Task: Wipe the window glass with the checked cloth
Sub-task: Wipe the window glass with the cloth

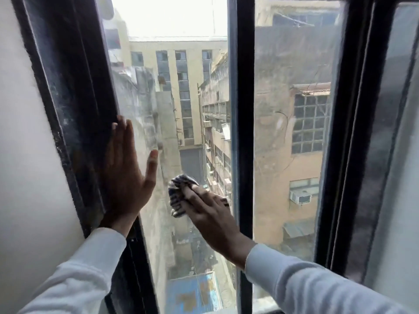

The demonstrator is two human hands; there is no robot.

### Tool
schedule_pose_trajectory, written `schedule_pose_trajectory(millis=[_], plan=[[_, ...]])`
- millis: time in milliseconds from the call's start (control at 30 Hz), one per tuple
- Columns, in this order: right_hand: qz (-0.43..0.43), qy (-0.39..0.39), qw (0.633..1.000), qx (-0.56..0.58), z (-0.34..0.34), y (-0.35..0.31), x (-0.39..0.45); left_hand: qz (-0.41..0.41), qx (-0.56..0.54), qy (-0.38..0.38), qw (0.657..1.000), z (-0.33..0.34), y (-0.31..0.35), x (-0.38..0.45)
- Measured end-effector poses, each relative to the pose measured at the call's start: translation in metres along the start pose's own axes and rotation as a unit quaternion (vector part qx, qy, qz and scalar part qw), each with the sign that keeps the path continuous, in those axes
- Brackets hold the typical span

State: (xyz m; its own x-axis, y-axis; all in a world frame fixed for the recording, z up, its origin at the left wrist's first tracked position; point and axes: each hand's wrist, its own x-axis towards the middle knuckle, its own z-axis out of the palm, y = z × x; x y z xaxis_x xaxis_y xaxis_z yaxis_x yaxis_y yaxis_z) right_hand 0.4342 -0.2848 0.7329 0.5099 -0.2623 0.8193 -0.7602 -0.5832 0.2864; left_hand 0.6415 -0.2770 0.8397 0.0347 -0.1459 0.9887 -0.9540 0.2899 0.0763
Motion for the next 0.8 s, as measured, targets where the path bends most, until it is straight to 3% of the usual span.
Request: schedule_pose_trajectory(millis=[133,300,433,600,700,800], plan=[[0.105,0.072,0.992,0.018,-0.049,0.048,-0.004,0.104,0.001,-0.086,0.991,0.018,0.064,0.017],[0.269,0.132,0.954,0.024,-0.112,0.142,0.002,0.231,0.027,-0.174,0.957,0.044,0.144,0.038],[0.234,0.067,0.969,-0.037,-0.107,0.191,0.003,0.252,0.090,-0.219,0.938,0.052,0.159,0.045],[0.223,-0.047,0.973,-0.039,-0.065,0.179,-0.005,0.275,0.189,-0.227,0.915,0.051,0.160,0.041],[0.165,0.004,0.986,-0.039,-0.071,0.203,0.029,0.274,0.211,-0.227,0.910,0.055,0.166,0.039],[0.249,0.099,0.963,-0.028,-0.080,0.232,0.040,0.265,0.223,-0.230,0.909,0.054,0.166,0.038]])
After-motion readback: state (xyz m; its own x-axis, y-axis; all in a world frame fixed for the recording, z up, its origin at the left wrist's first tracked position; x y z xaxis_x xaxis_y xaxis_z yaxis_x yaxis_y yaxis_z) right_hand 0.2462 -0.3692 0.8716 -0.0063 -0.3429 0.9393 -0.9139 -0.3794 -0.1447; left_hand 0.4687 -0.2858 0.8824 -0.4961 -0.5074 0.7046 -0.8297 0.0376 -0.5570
